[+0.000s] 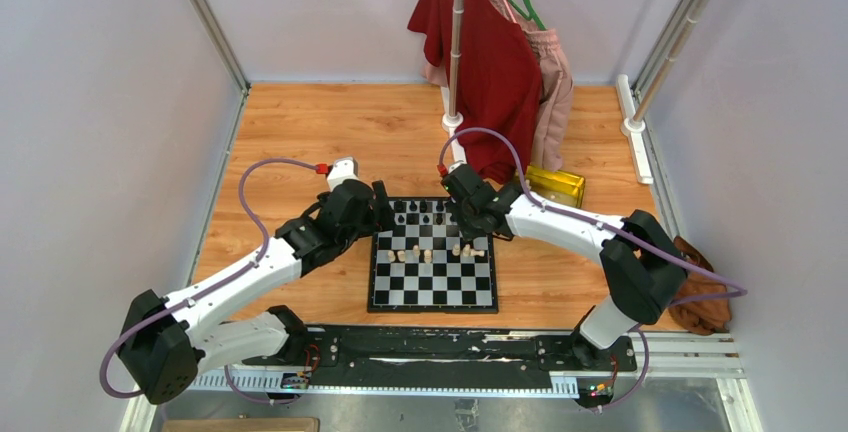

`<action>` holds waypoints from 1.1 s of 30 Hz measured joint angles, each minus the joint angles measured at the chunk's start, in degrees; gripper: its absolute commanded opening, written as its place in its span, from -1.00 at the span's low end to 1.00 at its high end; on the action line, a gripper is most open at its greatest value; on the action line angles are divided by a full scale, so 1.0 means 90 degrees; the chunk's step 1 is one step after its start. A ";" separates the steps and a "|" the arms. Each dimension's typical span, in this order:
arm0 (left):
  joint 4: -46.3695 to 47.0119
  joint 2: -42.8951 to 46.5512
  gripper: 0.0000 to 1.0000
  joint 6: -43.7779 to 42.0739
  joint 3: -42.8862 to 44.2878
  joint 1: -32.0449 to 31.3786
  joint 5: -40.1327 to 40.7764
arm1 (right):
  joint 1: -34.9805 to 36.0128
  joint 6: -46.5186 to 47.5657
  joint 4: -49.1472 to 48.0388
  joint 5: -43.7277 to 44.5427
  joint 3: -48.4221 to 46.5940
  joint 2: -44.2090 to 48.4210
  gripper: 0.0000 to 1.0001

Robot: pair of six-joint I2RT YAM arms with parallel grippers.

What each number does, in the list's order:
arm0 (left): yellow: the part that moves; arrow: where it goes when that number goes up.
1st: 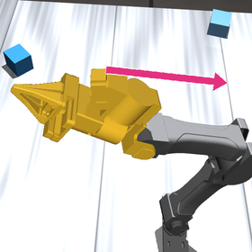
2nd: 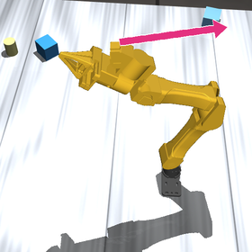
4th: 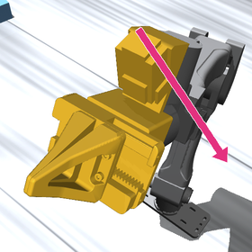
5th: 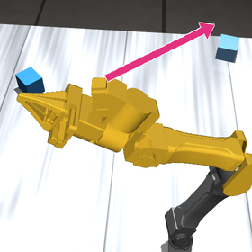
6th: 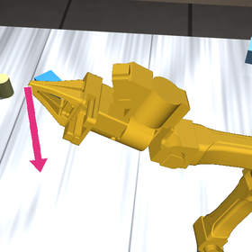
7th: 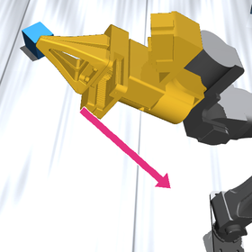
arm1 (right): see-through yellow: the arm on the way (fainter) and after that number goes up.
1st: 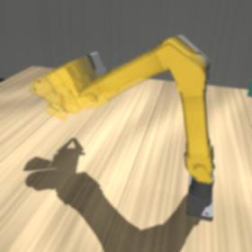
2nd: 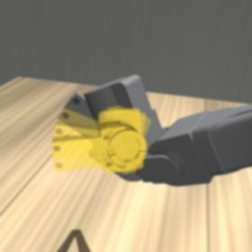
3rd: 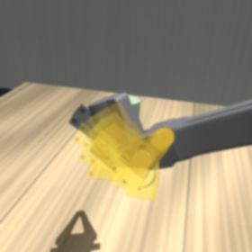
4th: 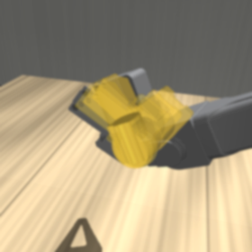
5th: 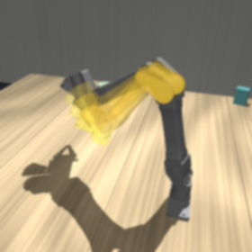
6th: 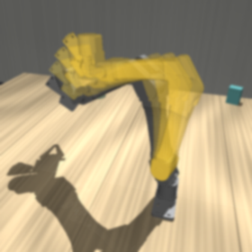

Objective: Set up the chess pieces on the board
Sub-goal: Pick up the chess piece from the chessboard, then place the chess piece on the chessboard.

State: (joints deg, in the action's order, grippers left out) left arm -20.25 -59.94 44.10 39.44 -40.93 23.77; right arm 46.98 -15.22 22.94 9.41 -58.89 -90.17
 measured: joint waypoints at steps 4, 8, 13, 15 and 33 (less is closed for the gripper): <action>-0.0010 0.0034 0.91 -0.0002 -0.0002 0.0002 0.0024 | 0.0073 0.0063 0.0136 0.0260 -0.0005 0.0039 -1.00; -0.0070 0.0083 0.91 -0.0024 -0.0002 0.0017 0.0114 | 0.0221 0.0182 0.0350 0.0539 -0.0112 0.0095 -1.00; -0.0172 0.0228 0.91 -0.0070 -0.0005 0.0090 0.0240 | 0.0464 0.0296 0.0602 0.0828 -0.0393 0.0306 -1.00; -0.0231 0.0299 0.91 -0.0075 -0.0005 0.0124 0.0272 | 0.0588 0.0304 0.0695 0.0942 -0.0474 0.0461 -1.00; -0.0627 0.1020 1.00 -0.0044 -0.0206 0.0253 0.0418 | 0.2285 -0.0165 0.1443 0.1115 -0.0430 0.1285 -1.00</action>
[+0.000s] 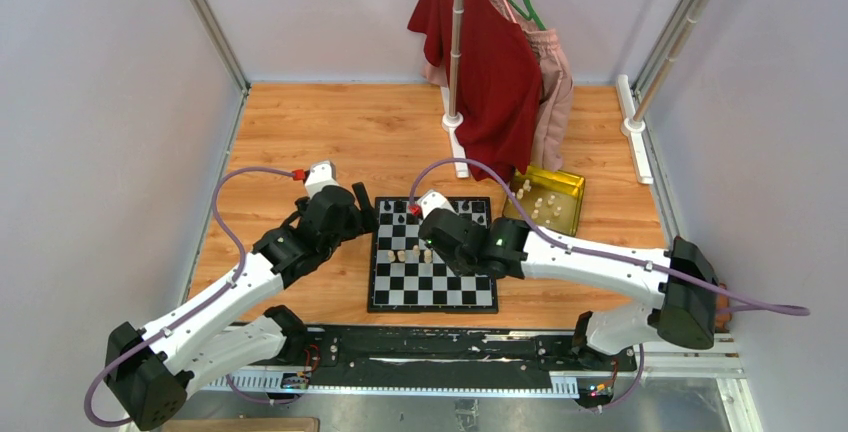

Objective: Set up the chess pieces on the board
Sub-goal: Place the chess piece on the chessboard.

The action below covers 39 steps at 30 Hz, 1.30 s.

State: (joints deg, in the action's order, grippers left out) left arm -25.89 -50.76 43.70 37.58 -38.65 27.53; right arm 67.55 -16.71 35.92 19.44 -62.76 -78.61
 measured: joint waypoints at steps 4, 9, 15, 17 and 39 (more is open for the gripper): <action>-0.0019 0.0000 1.00 0.0010 -0.0002 0.0002 0.0000 | 0.0240 -0.0175 0.0010 -0.0083 0.0204 -0.0005 -1.00; -0.0041 0.0002 1.00 0.0049 -0.0002 0.0024 0.0002 | 0.0420 -0.0328 -0.0053 -0.0226 0.0391 -0.0170 -1.00; -0.0058 0.0002 1.00 0.0049 -0.0002 0.0032 0.0017 | 0.0571 -0.0452 -0.0250 -0.0413 0.0495 -0.0454 -1.00; -0.0063 0.0005 1.00 0.0051 -0.0002 0.0034 0.0017 | 0.0629 -0.0488 -0.0325 -0.0464 0.0498 -0.0551 -1.00; -0.0141 0.0160 1.00 0.0075 -0.0002 0.0114 0.0114 | 0.0826 -0.0600 -0.0818 -0.0845 0.0505 -0.1030 -1.00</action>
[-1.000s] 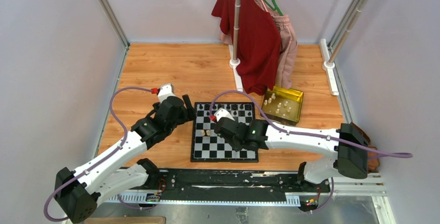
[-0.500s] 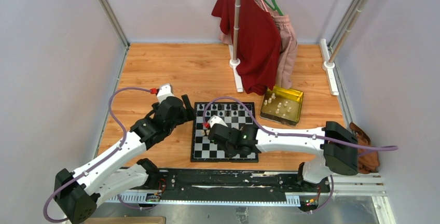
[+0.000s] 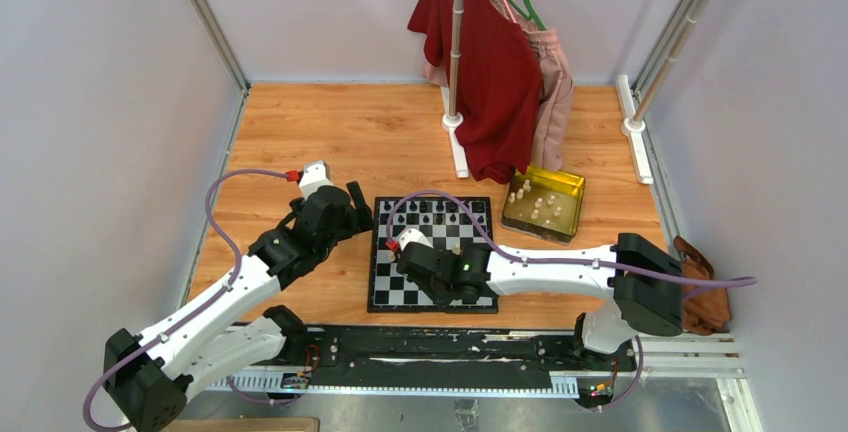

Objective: Set up the chess pieces on the board
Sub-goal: Place the chess piece on the chessboard.

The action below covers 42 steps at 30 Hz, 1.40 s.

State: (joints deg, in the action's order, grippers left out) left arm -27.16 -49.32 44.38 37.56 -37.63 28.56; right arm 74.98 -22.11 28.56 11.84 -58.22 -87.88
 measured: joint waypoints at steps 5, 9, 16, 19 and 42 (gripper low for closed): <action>-0.0002 0.0000 1.00 0.0000 0.0000 0.0002 0.0000 | 0.0005 -0.0061 -0.0015 -0.0012 0.0000 -0.0010 -1.00; 0.0000 0.0000 1.00 0.0000 -0.0002 0.0002 -0.0002 | 0.0005 -0.0097 -0.0041 -0.0012 0.0032 -0.0010 -0.98; 0.0000 0.0000 1.00 0.0002 -0.0017 0.0007 -0.0005 | 0.0022 -0.0121 -0.0087 -0.0002 0.0095 -0.0010 -0.93; 0.0000 0.0000 1.00 0.0005 -0.0056 0.0007 -0.0005 | 0.0029 -0.0121 -0.0092 0.0010 0.0102 -0.0010 -0.69; -0.0034 0.0024 1.00 0.0024 -0.0080 0.0007 -0.0005 | 0.0029 0.0063 0.0238 0.0461 -0.0129 0.0432 -0.16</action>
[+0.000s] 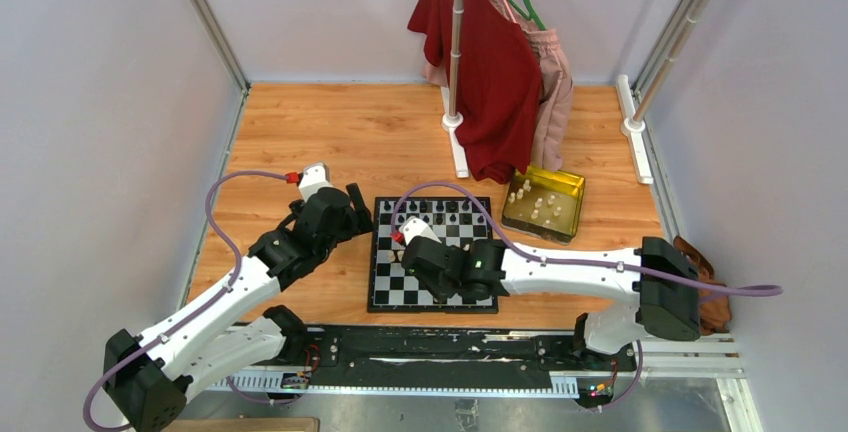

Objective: Set up the chess pieces on the board
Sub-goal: Place the chess piece on the chessboard, then pick up the chess piece from the chessboard.

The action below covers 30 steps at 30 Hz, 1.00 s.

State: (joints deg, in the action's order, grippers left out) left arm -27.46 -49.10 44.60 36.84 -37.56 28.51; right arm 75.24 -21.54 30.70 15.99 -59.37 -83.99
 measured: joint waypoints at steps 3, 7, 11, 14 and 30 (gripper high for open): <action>-0.0015 0.0015 1.00 0.0019 0.0000 0.0000 0.0000 | -0.0002 0.0080 0.0039 0.0187 -0.0112 0.0114 -0.16; -0.0019 0.0019 1.00 0.0039 0.0000 0.0000 0.0000 | -0.0102 0.0228 0.0005 0.0301 -0.0185 0.0143 -0.16; -0.0029 0.0024 1.00 0.0044 0.0000 0.0000 0.0000 | -0.0381 0.0401 -0.0143 0.0289 -0.0182 0.0131 -0.16; -0.0036 0.0024 1.00 0.0044 0.0000 0.0000 0.0000 | -0.0590 0.0534 -0.0306 0.0267 -0.0182 0.0053 -0.16; -0.0058 0.0024 1.00 0.0039 0.0000 0.0032 -0.0007 | -0.0991 0.0874 -0.0721 -0.0209 -0.0418 -0.0877 -0.16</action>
State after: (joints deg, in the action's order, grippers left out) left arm -27.99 -48.88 44.95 36.84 -37.28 28.45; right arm 66.32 -13.67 24.21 14.11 -63.13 -91.88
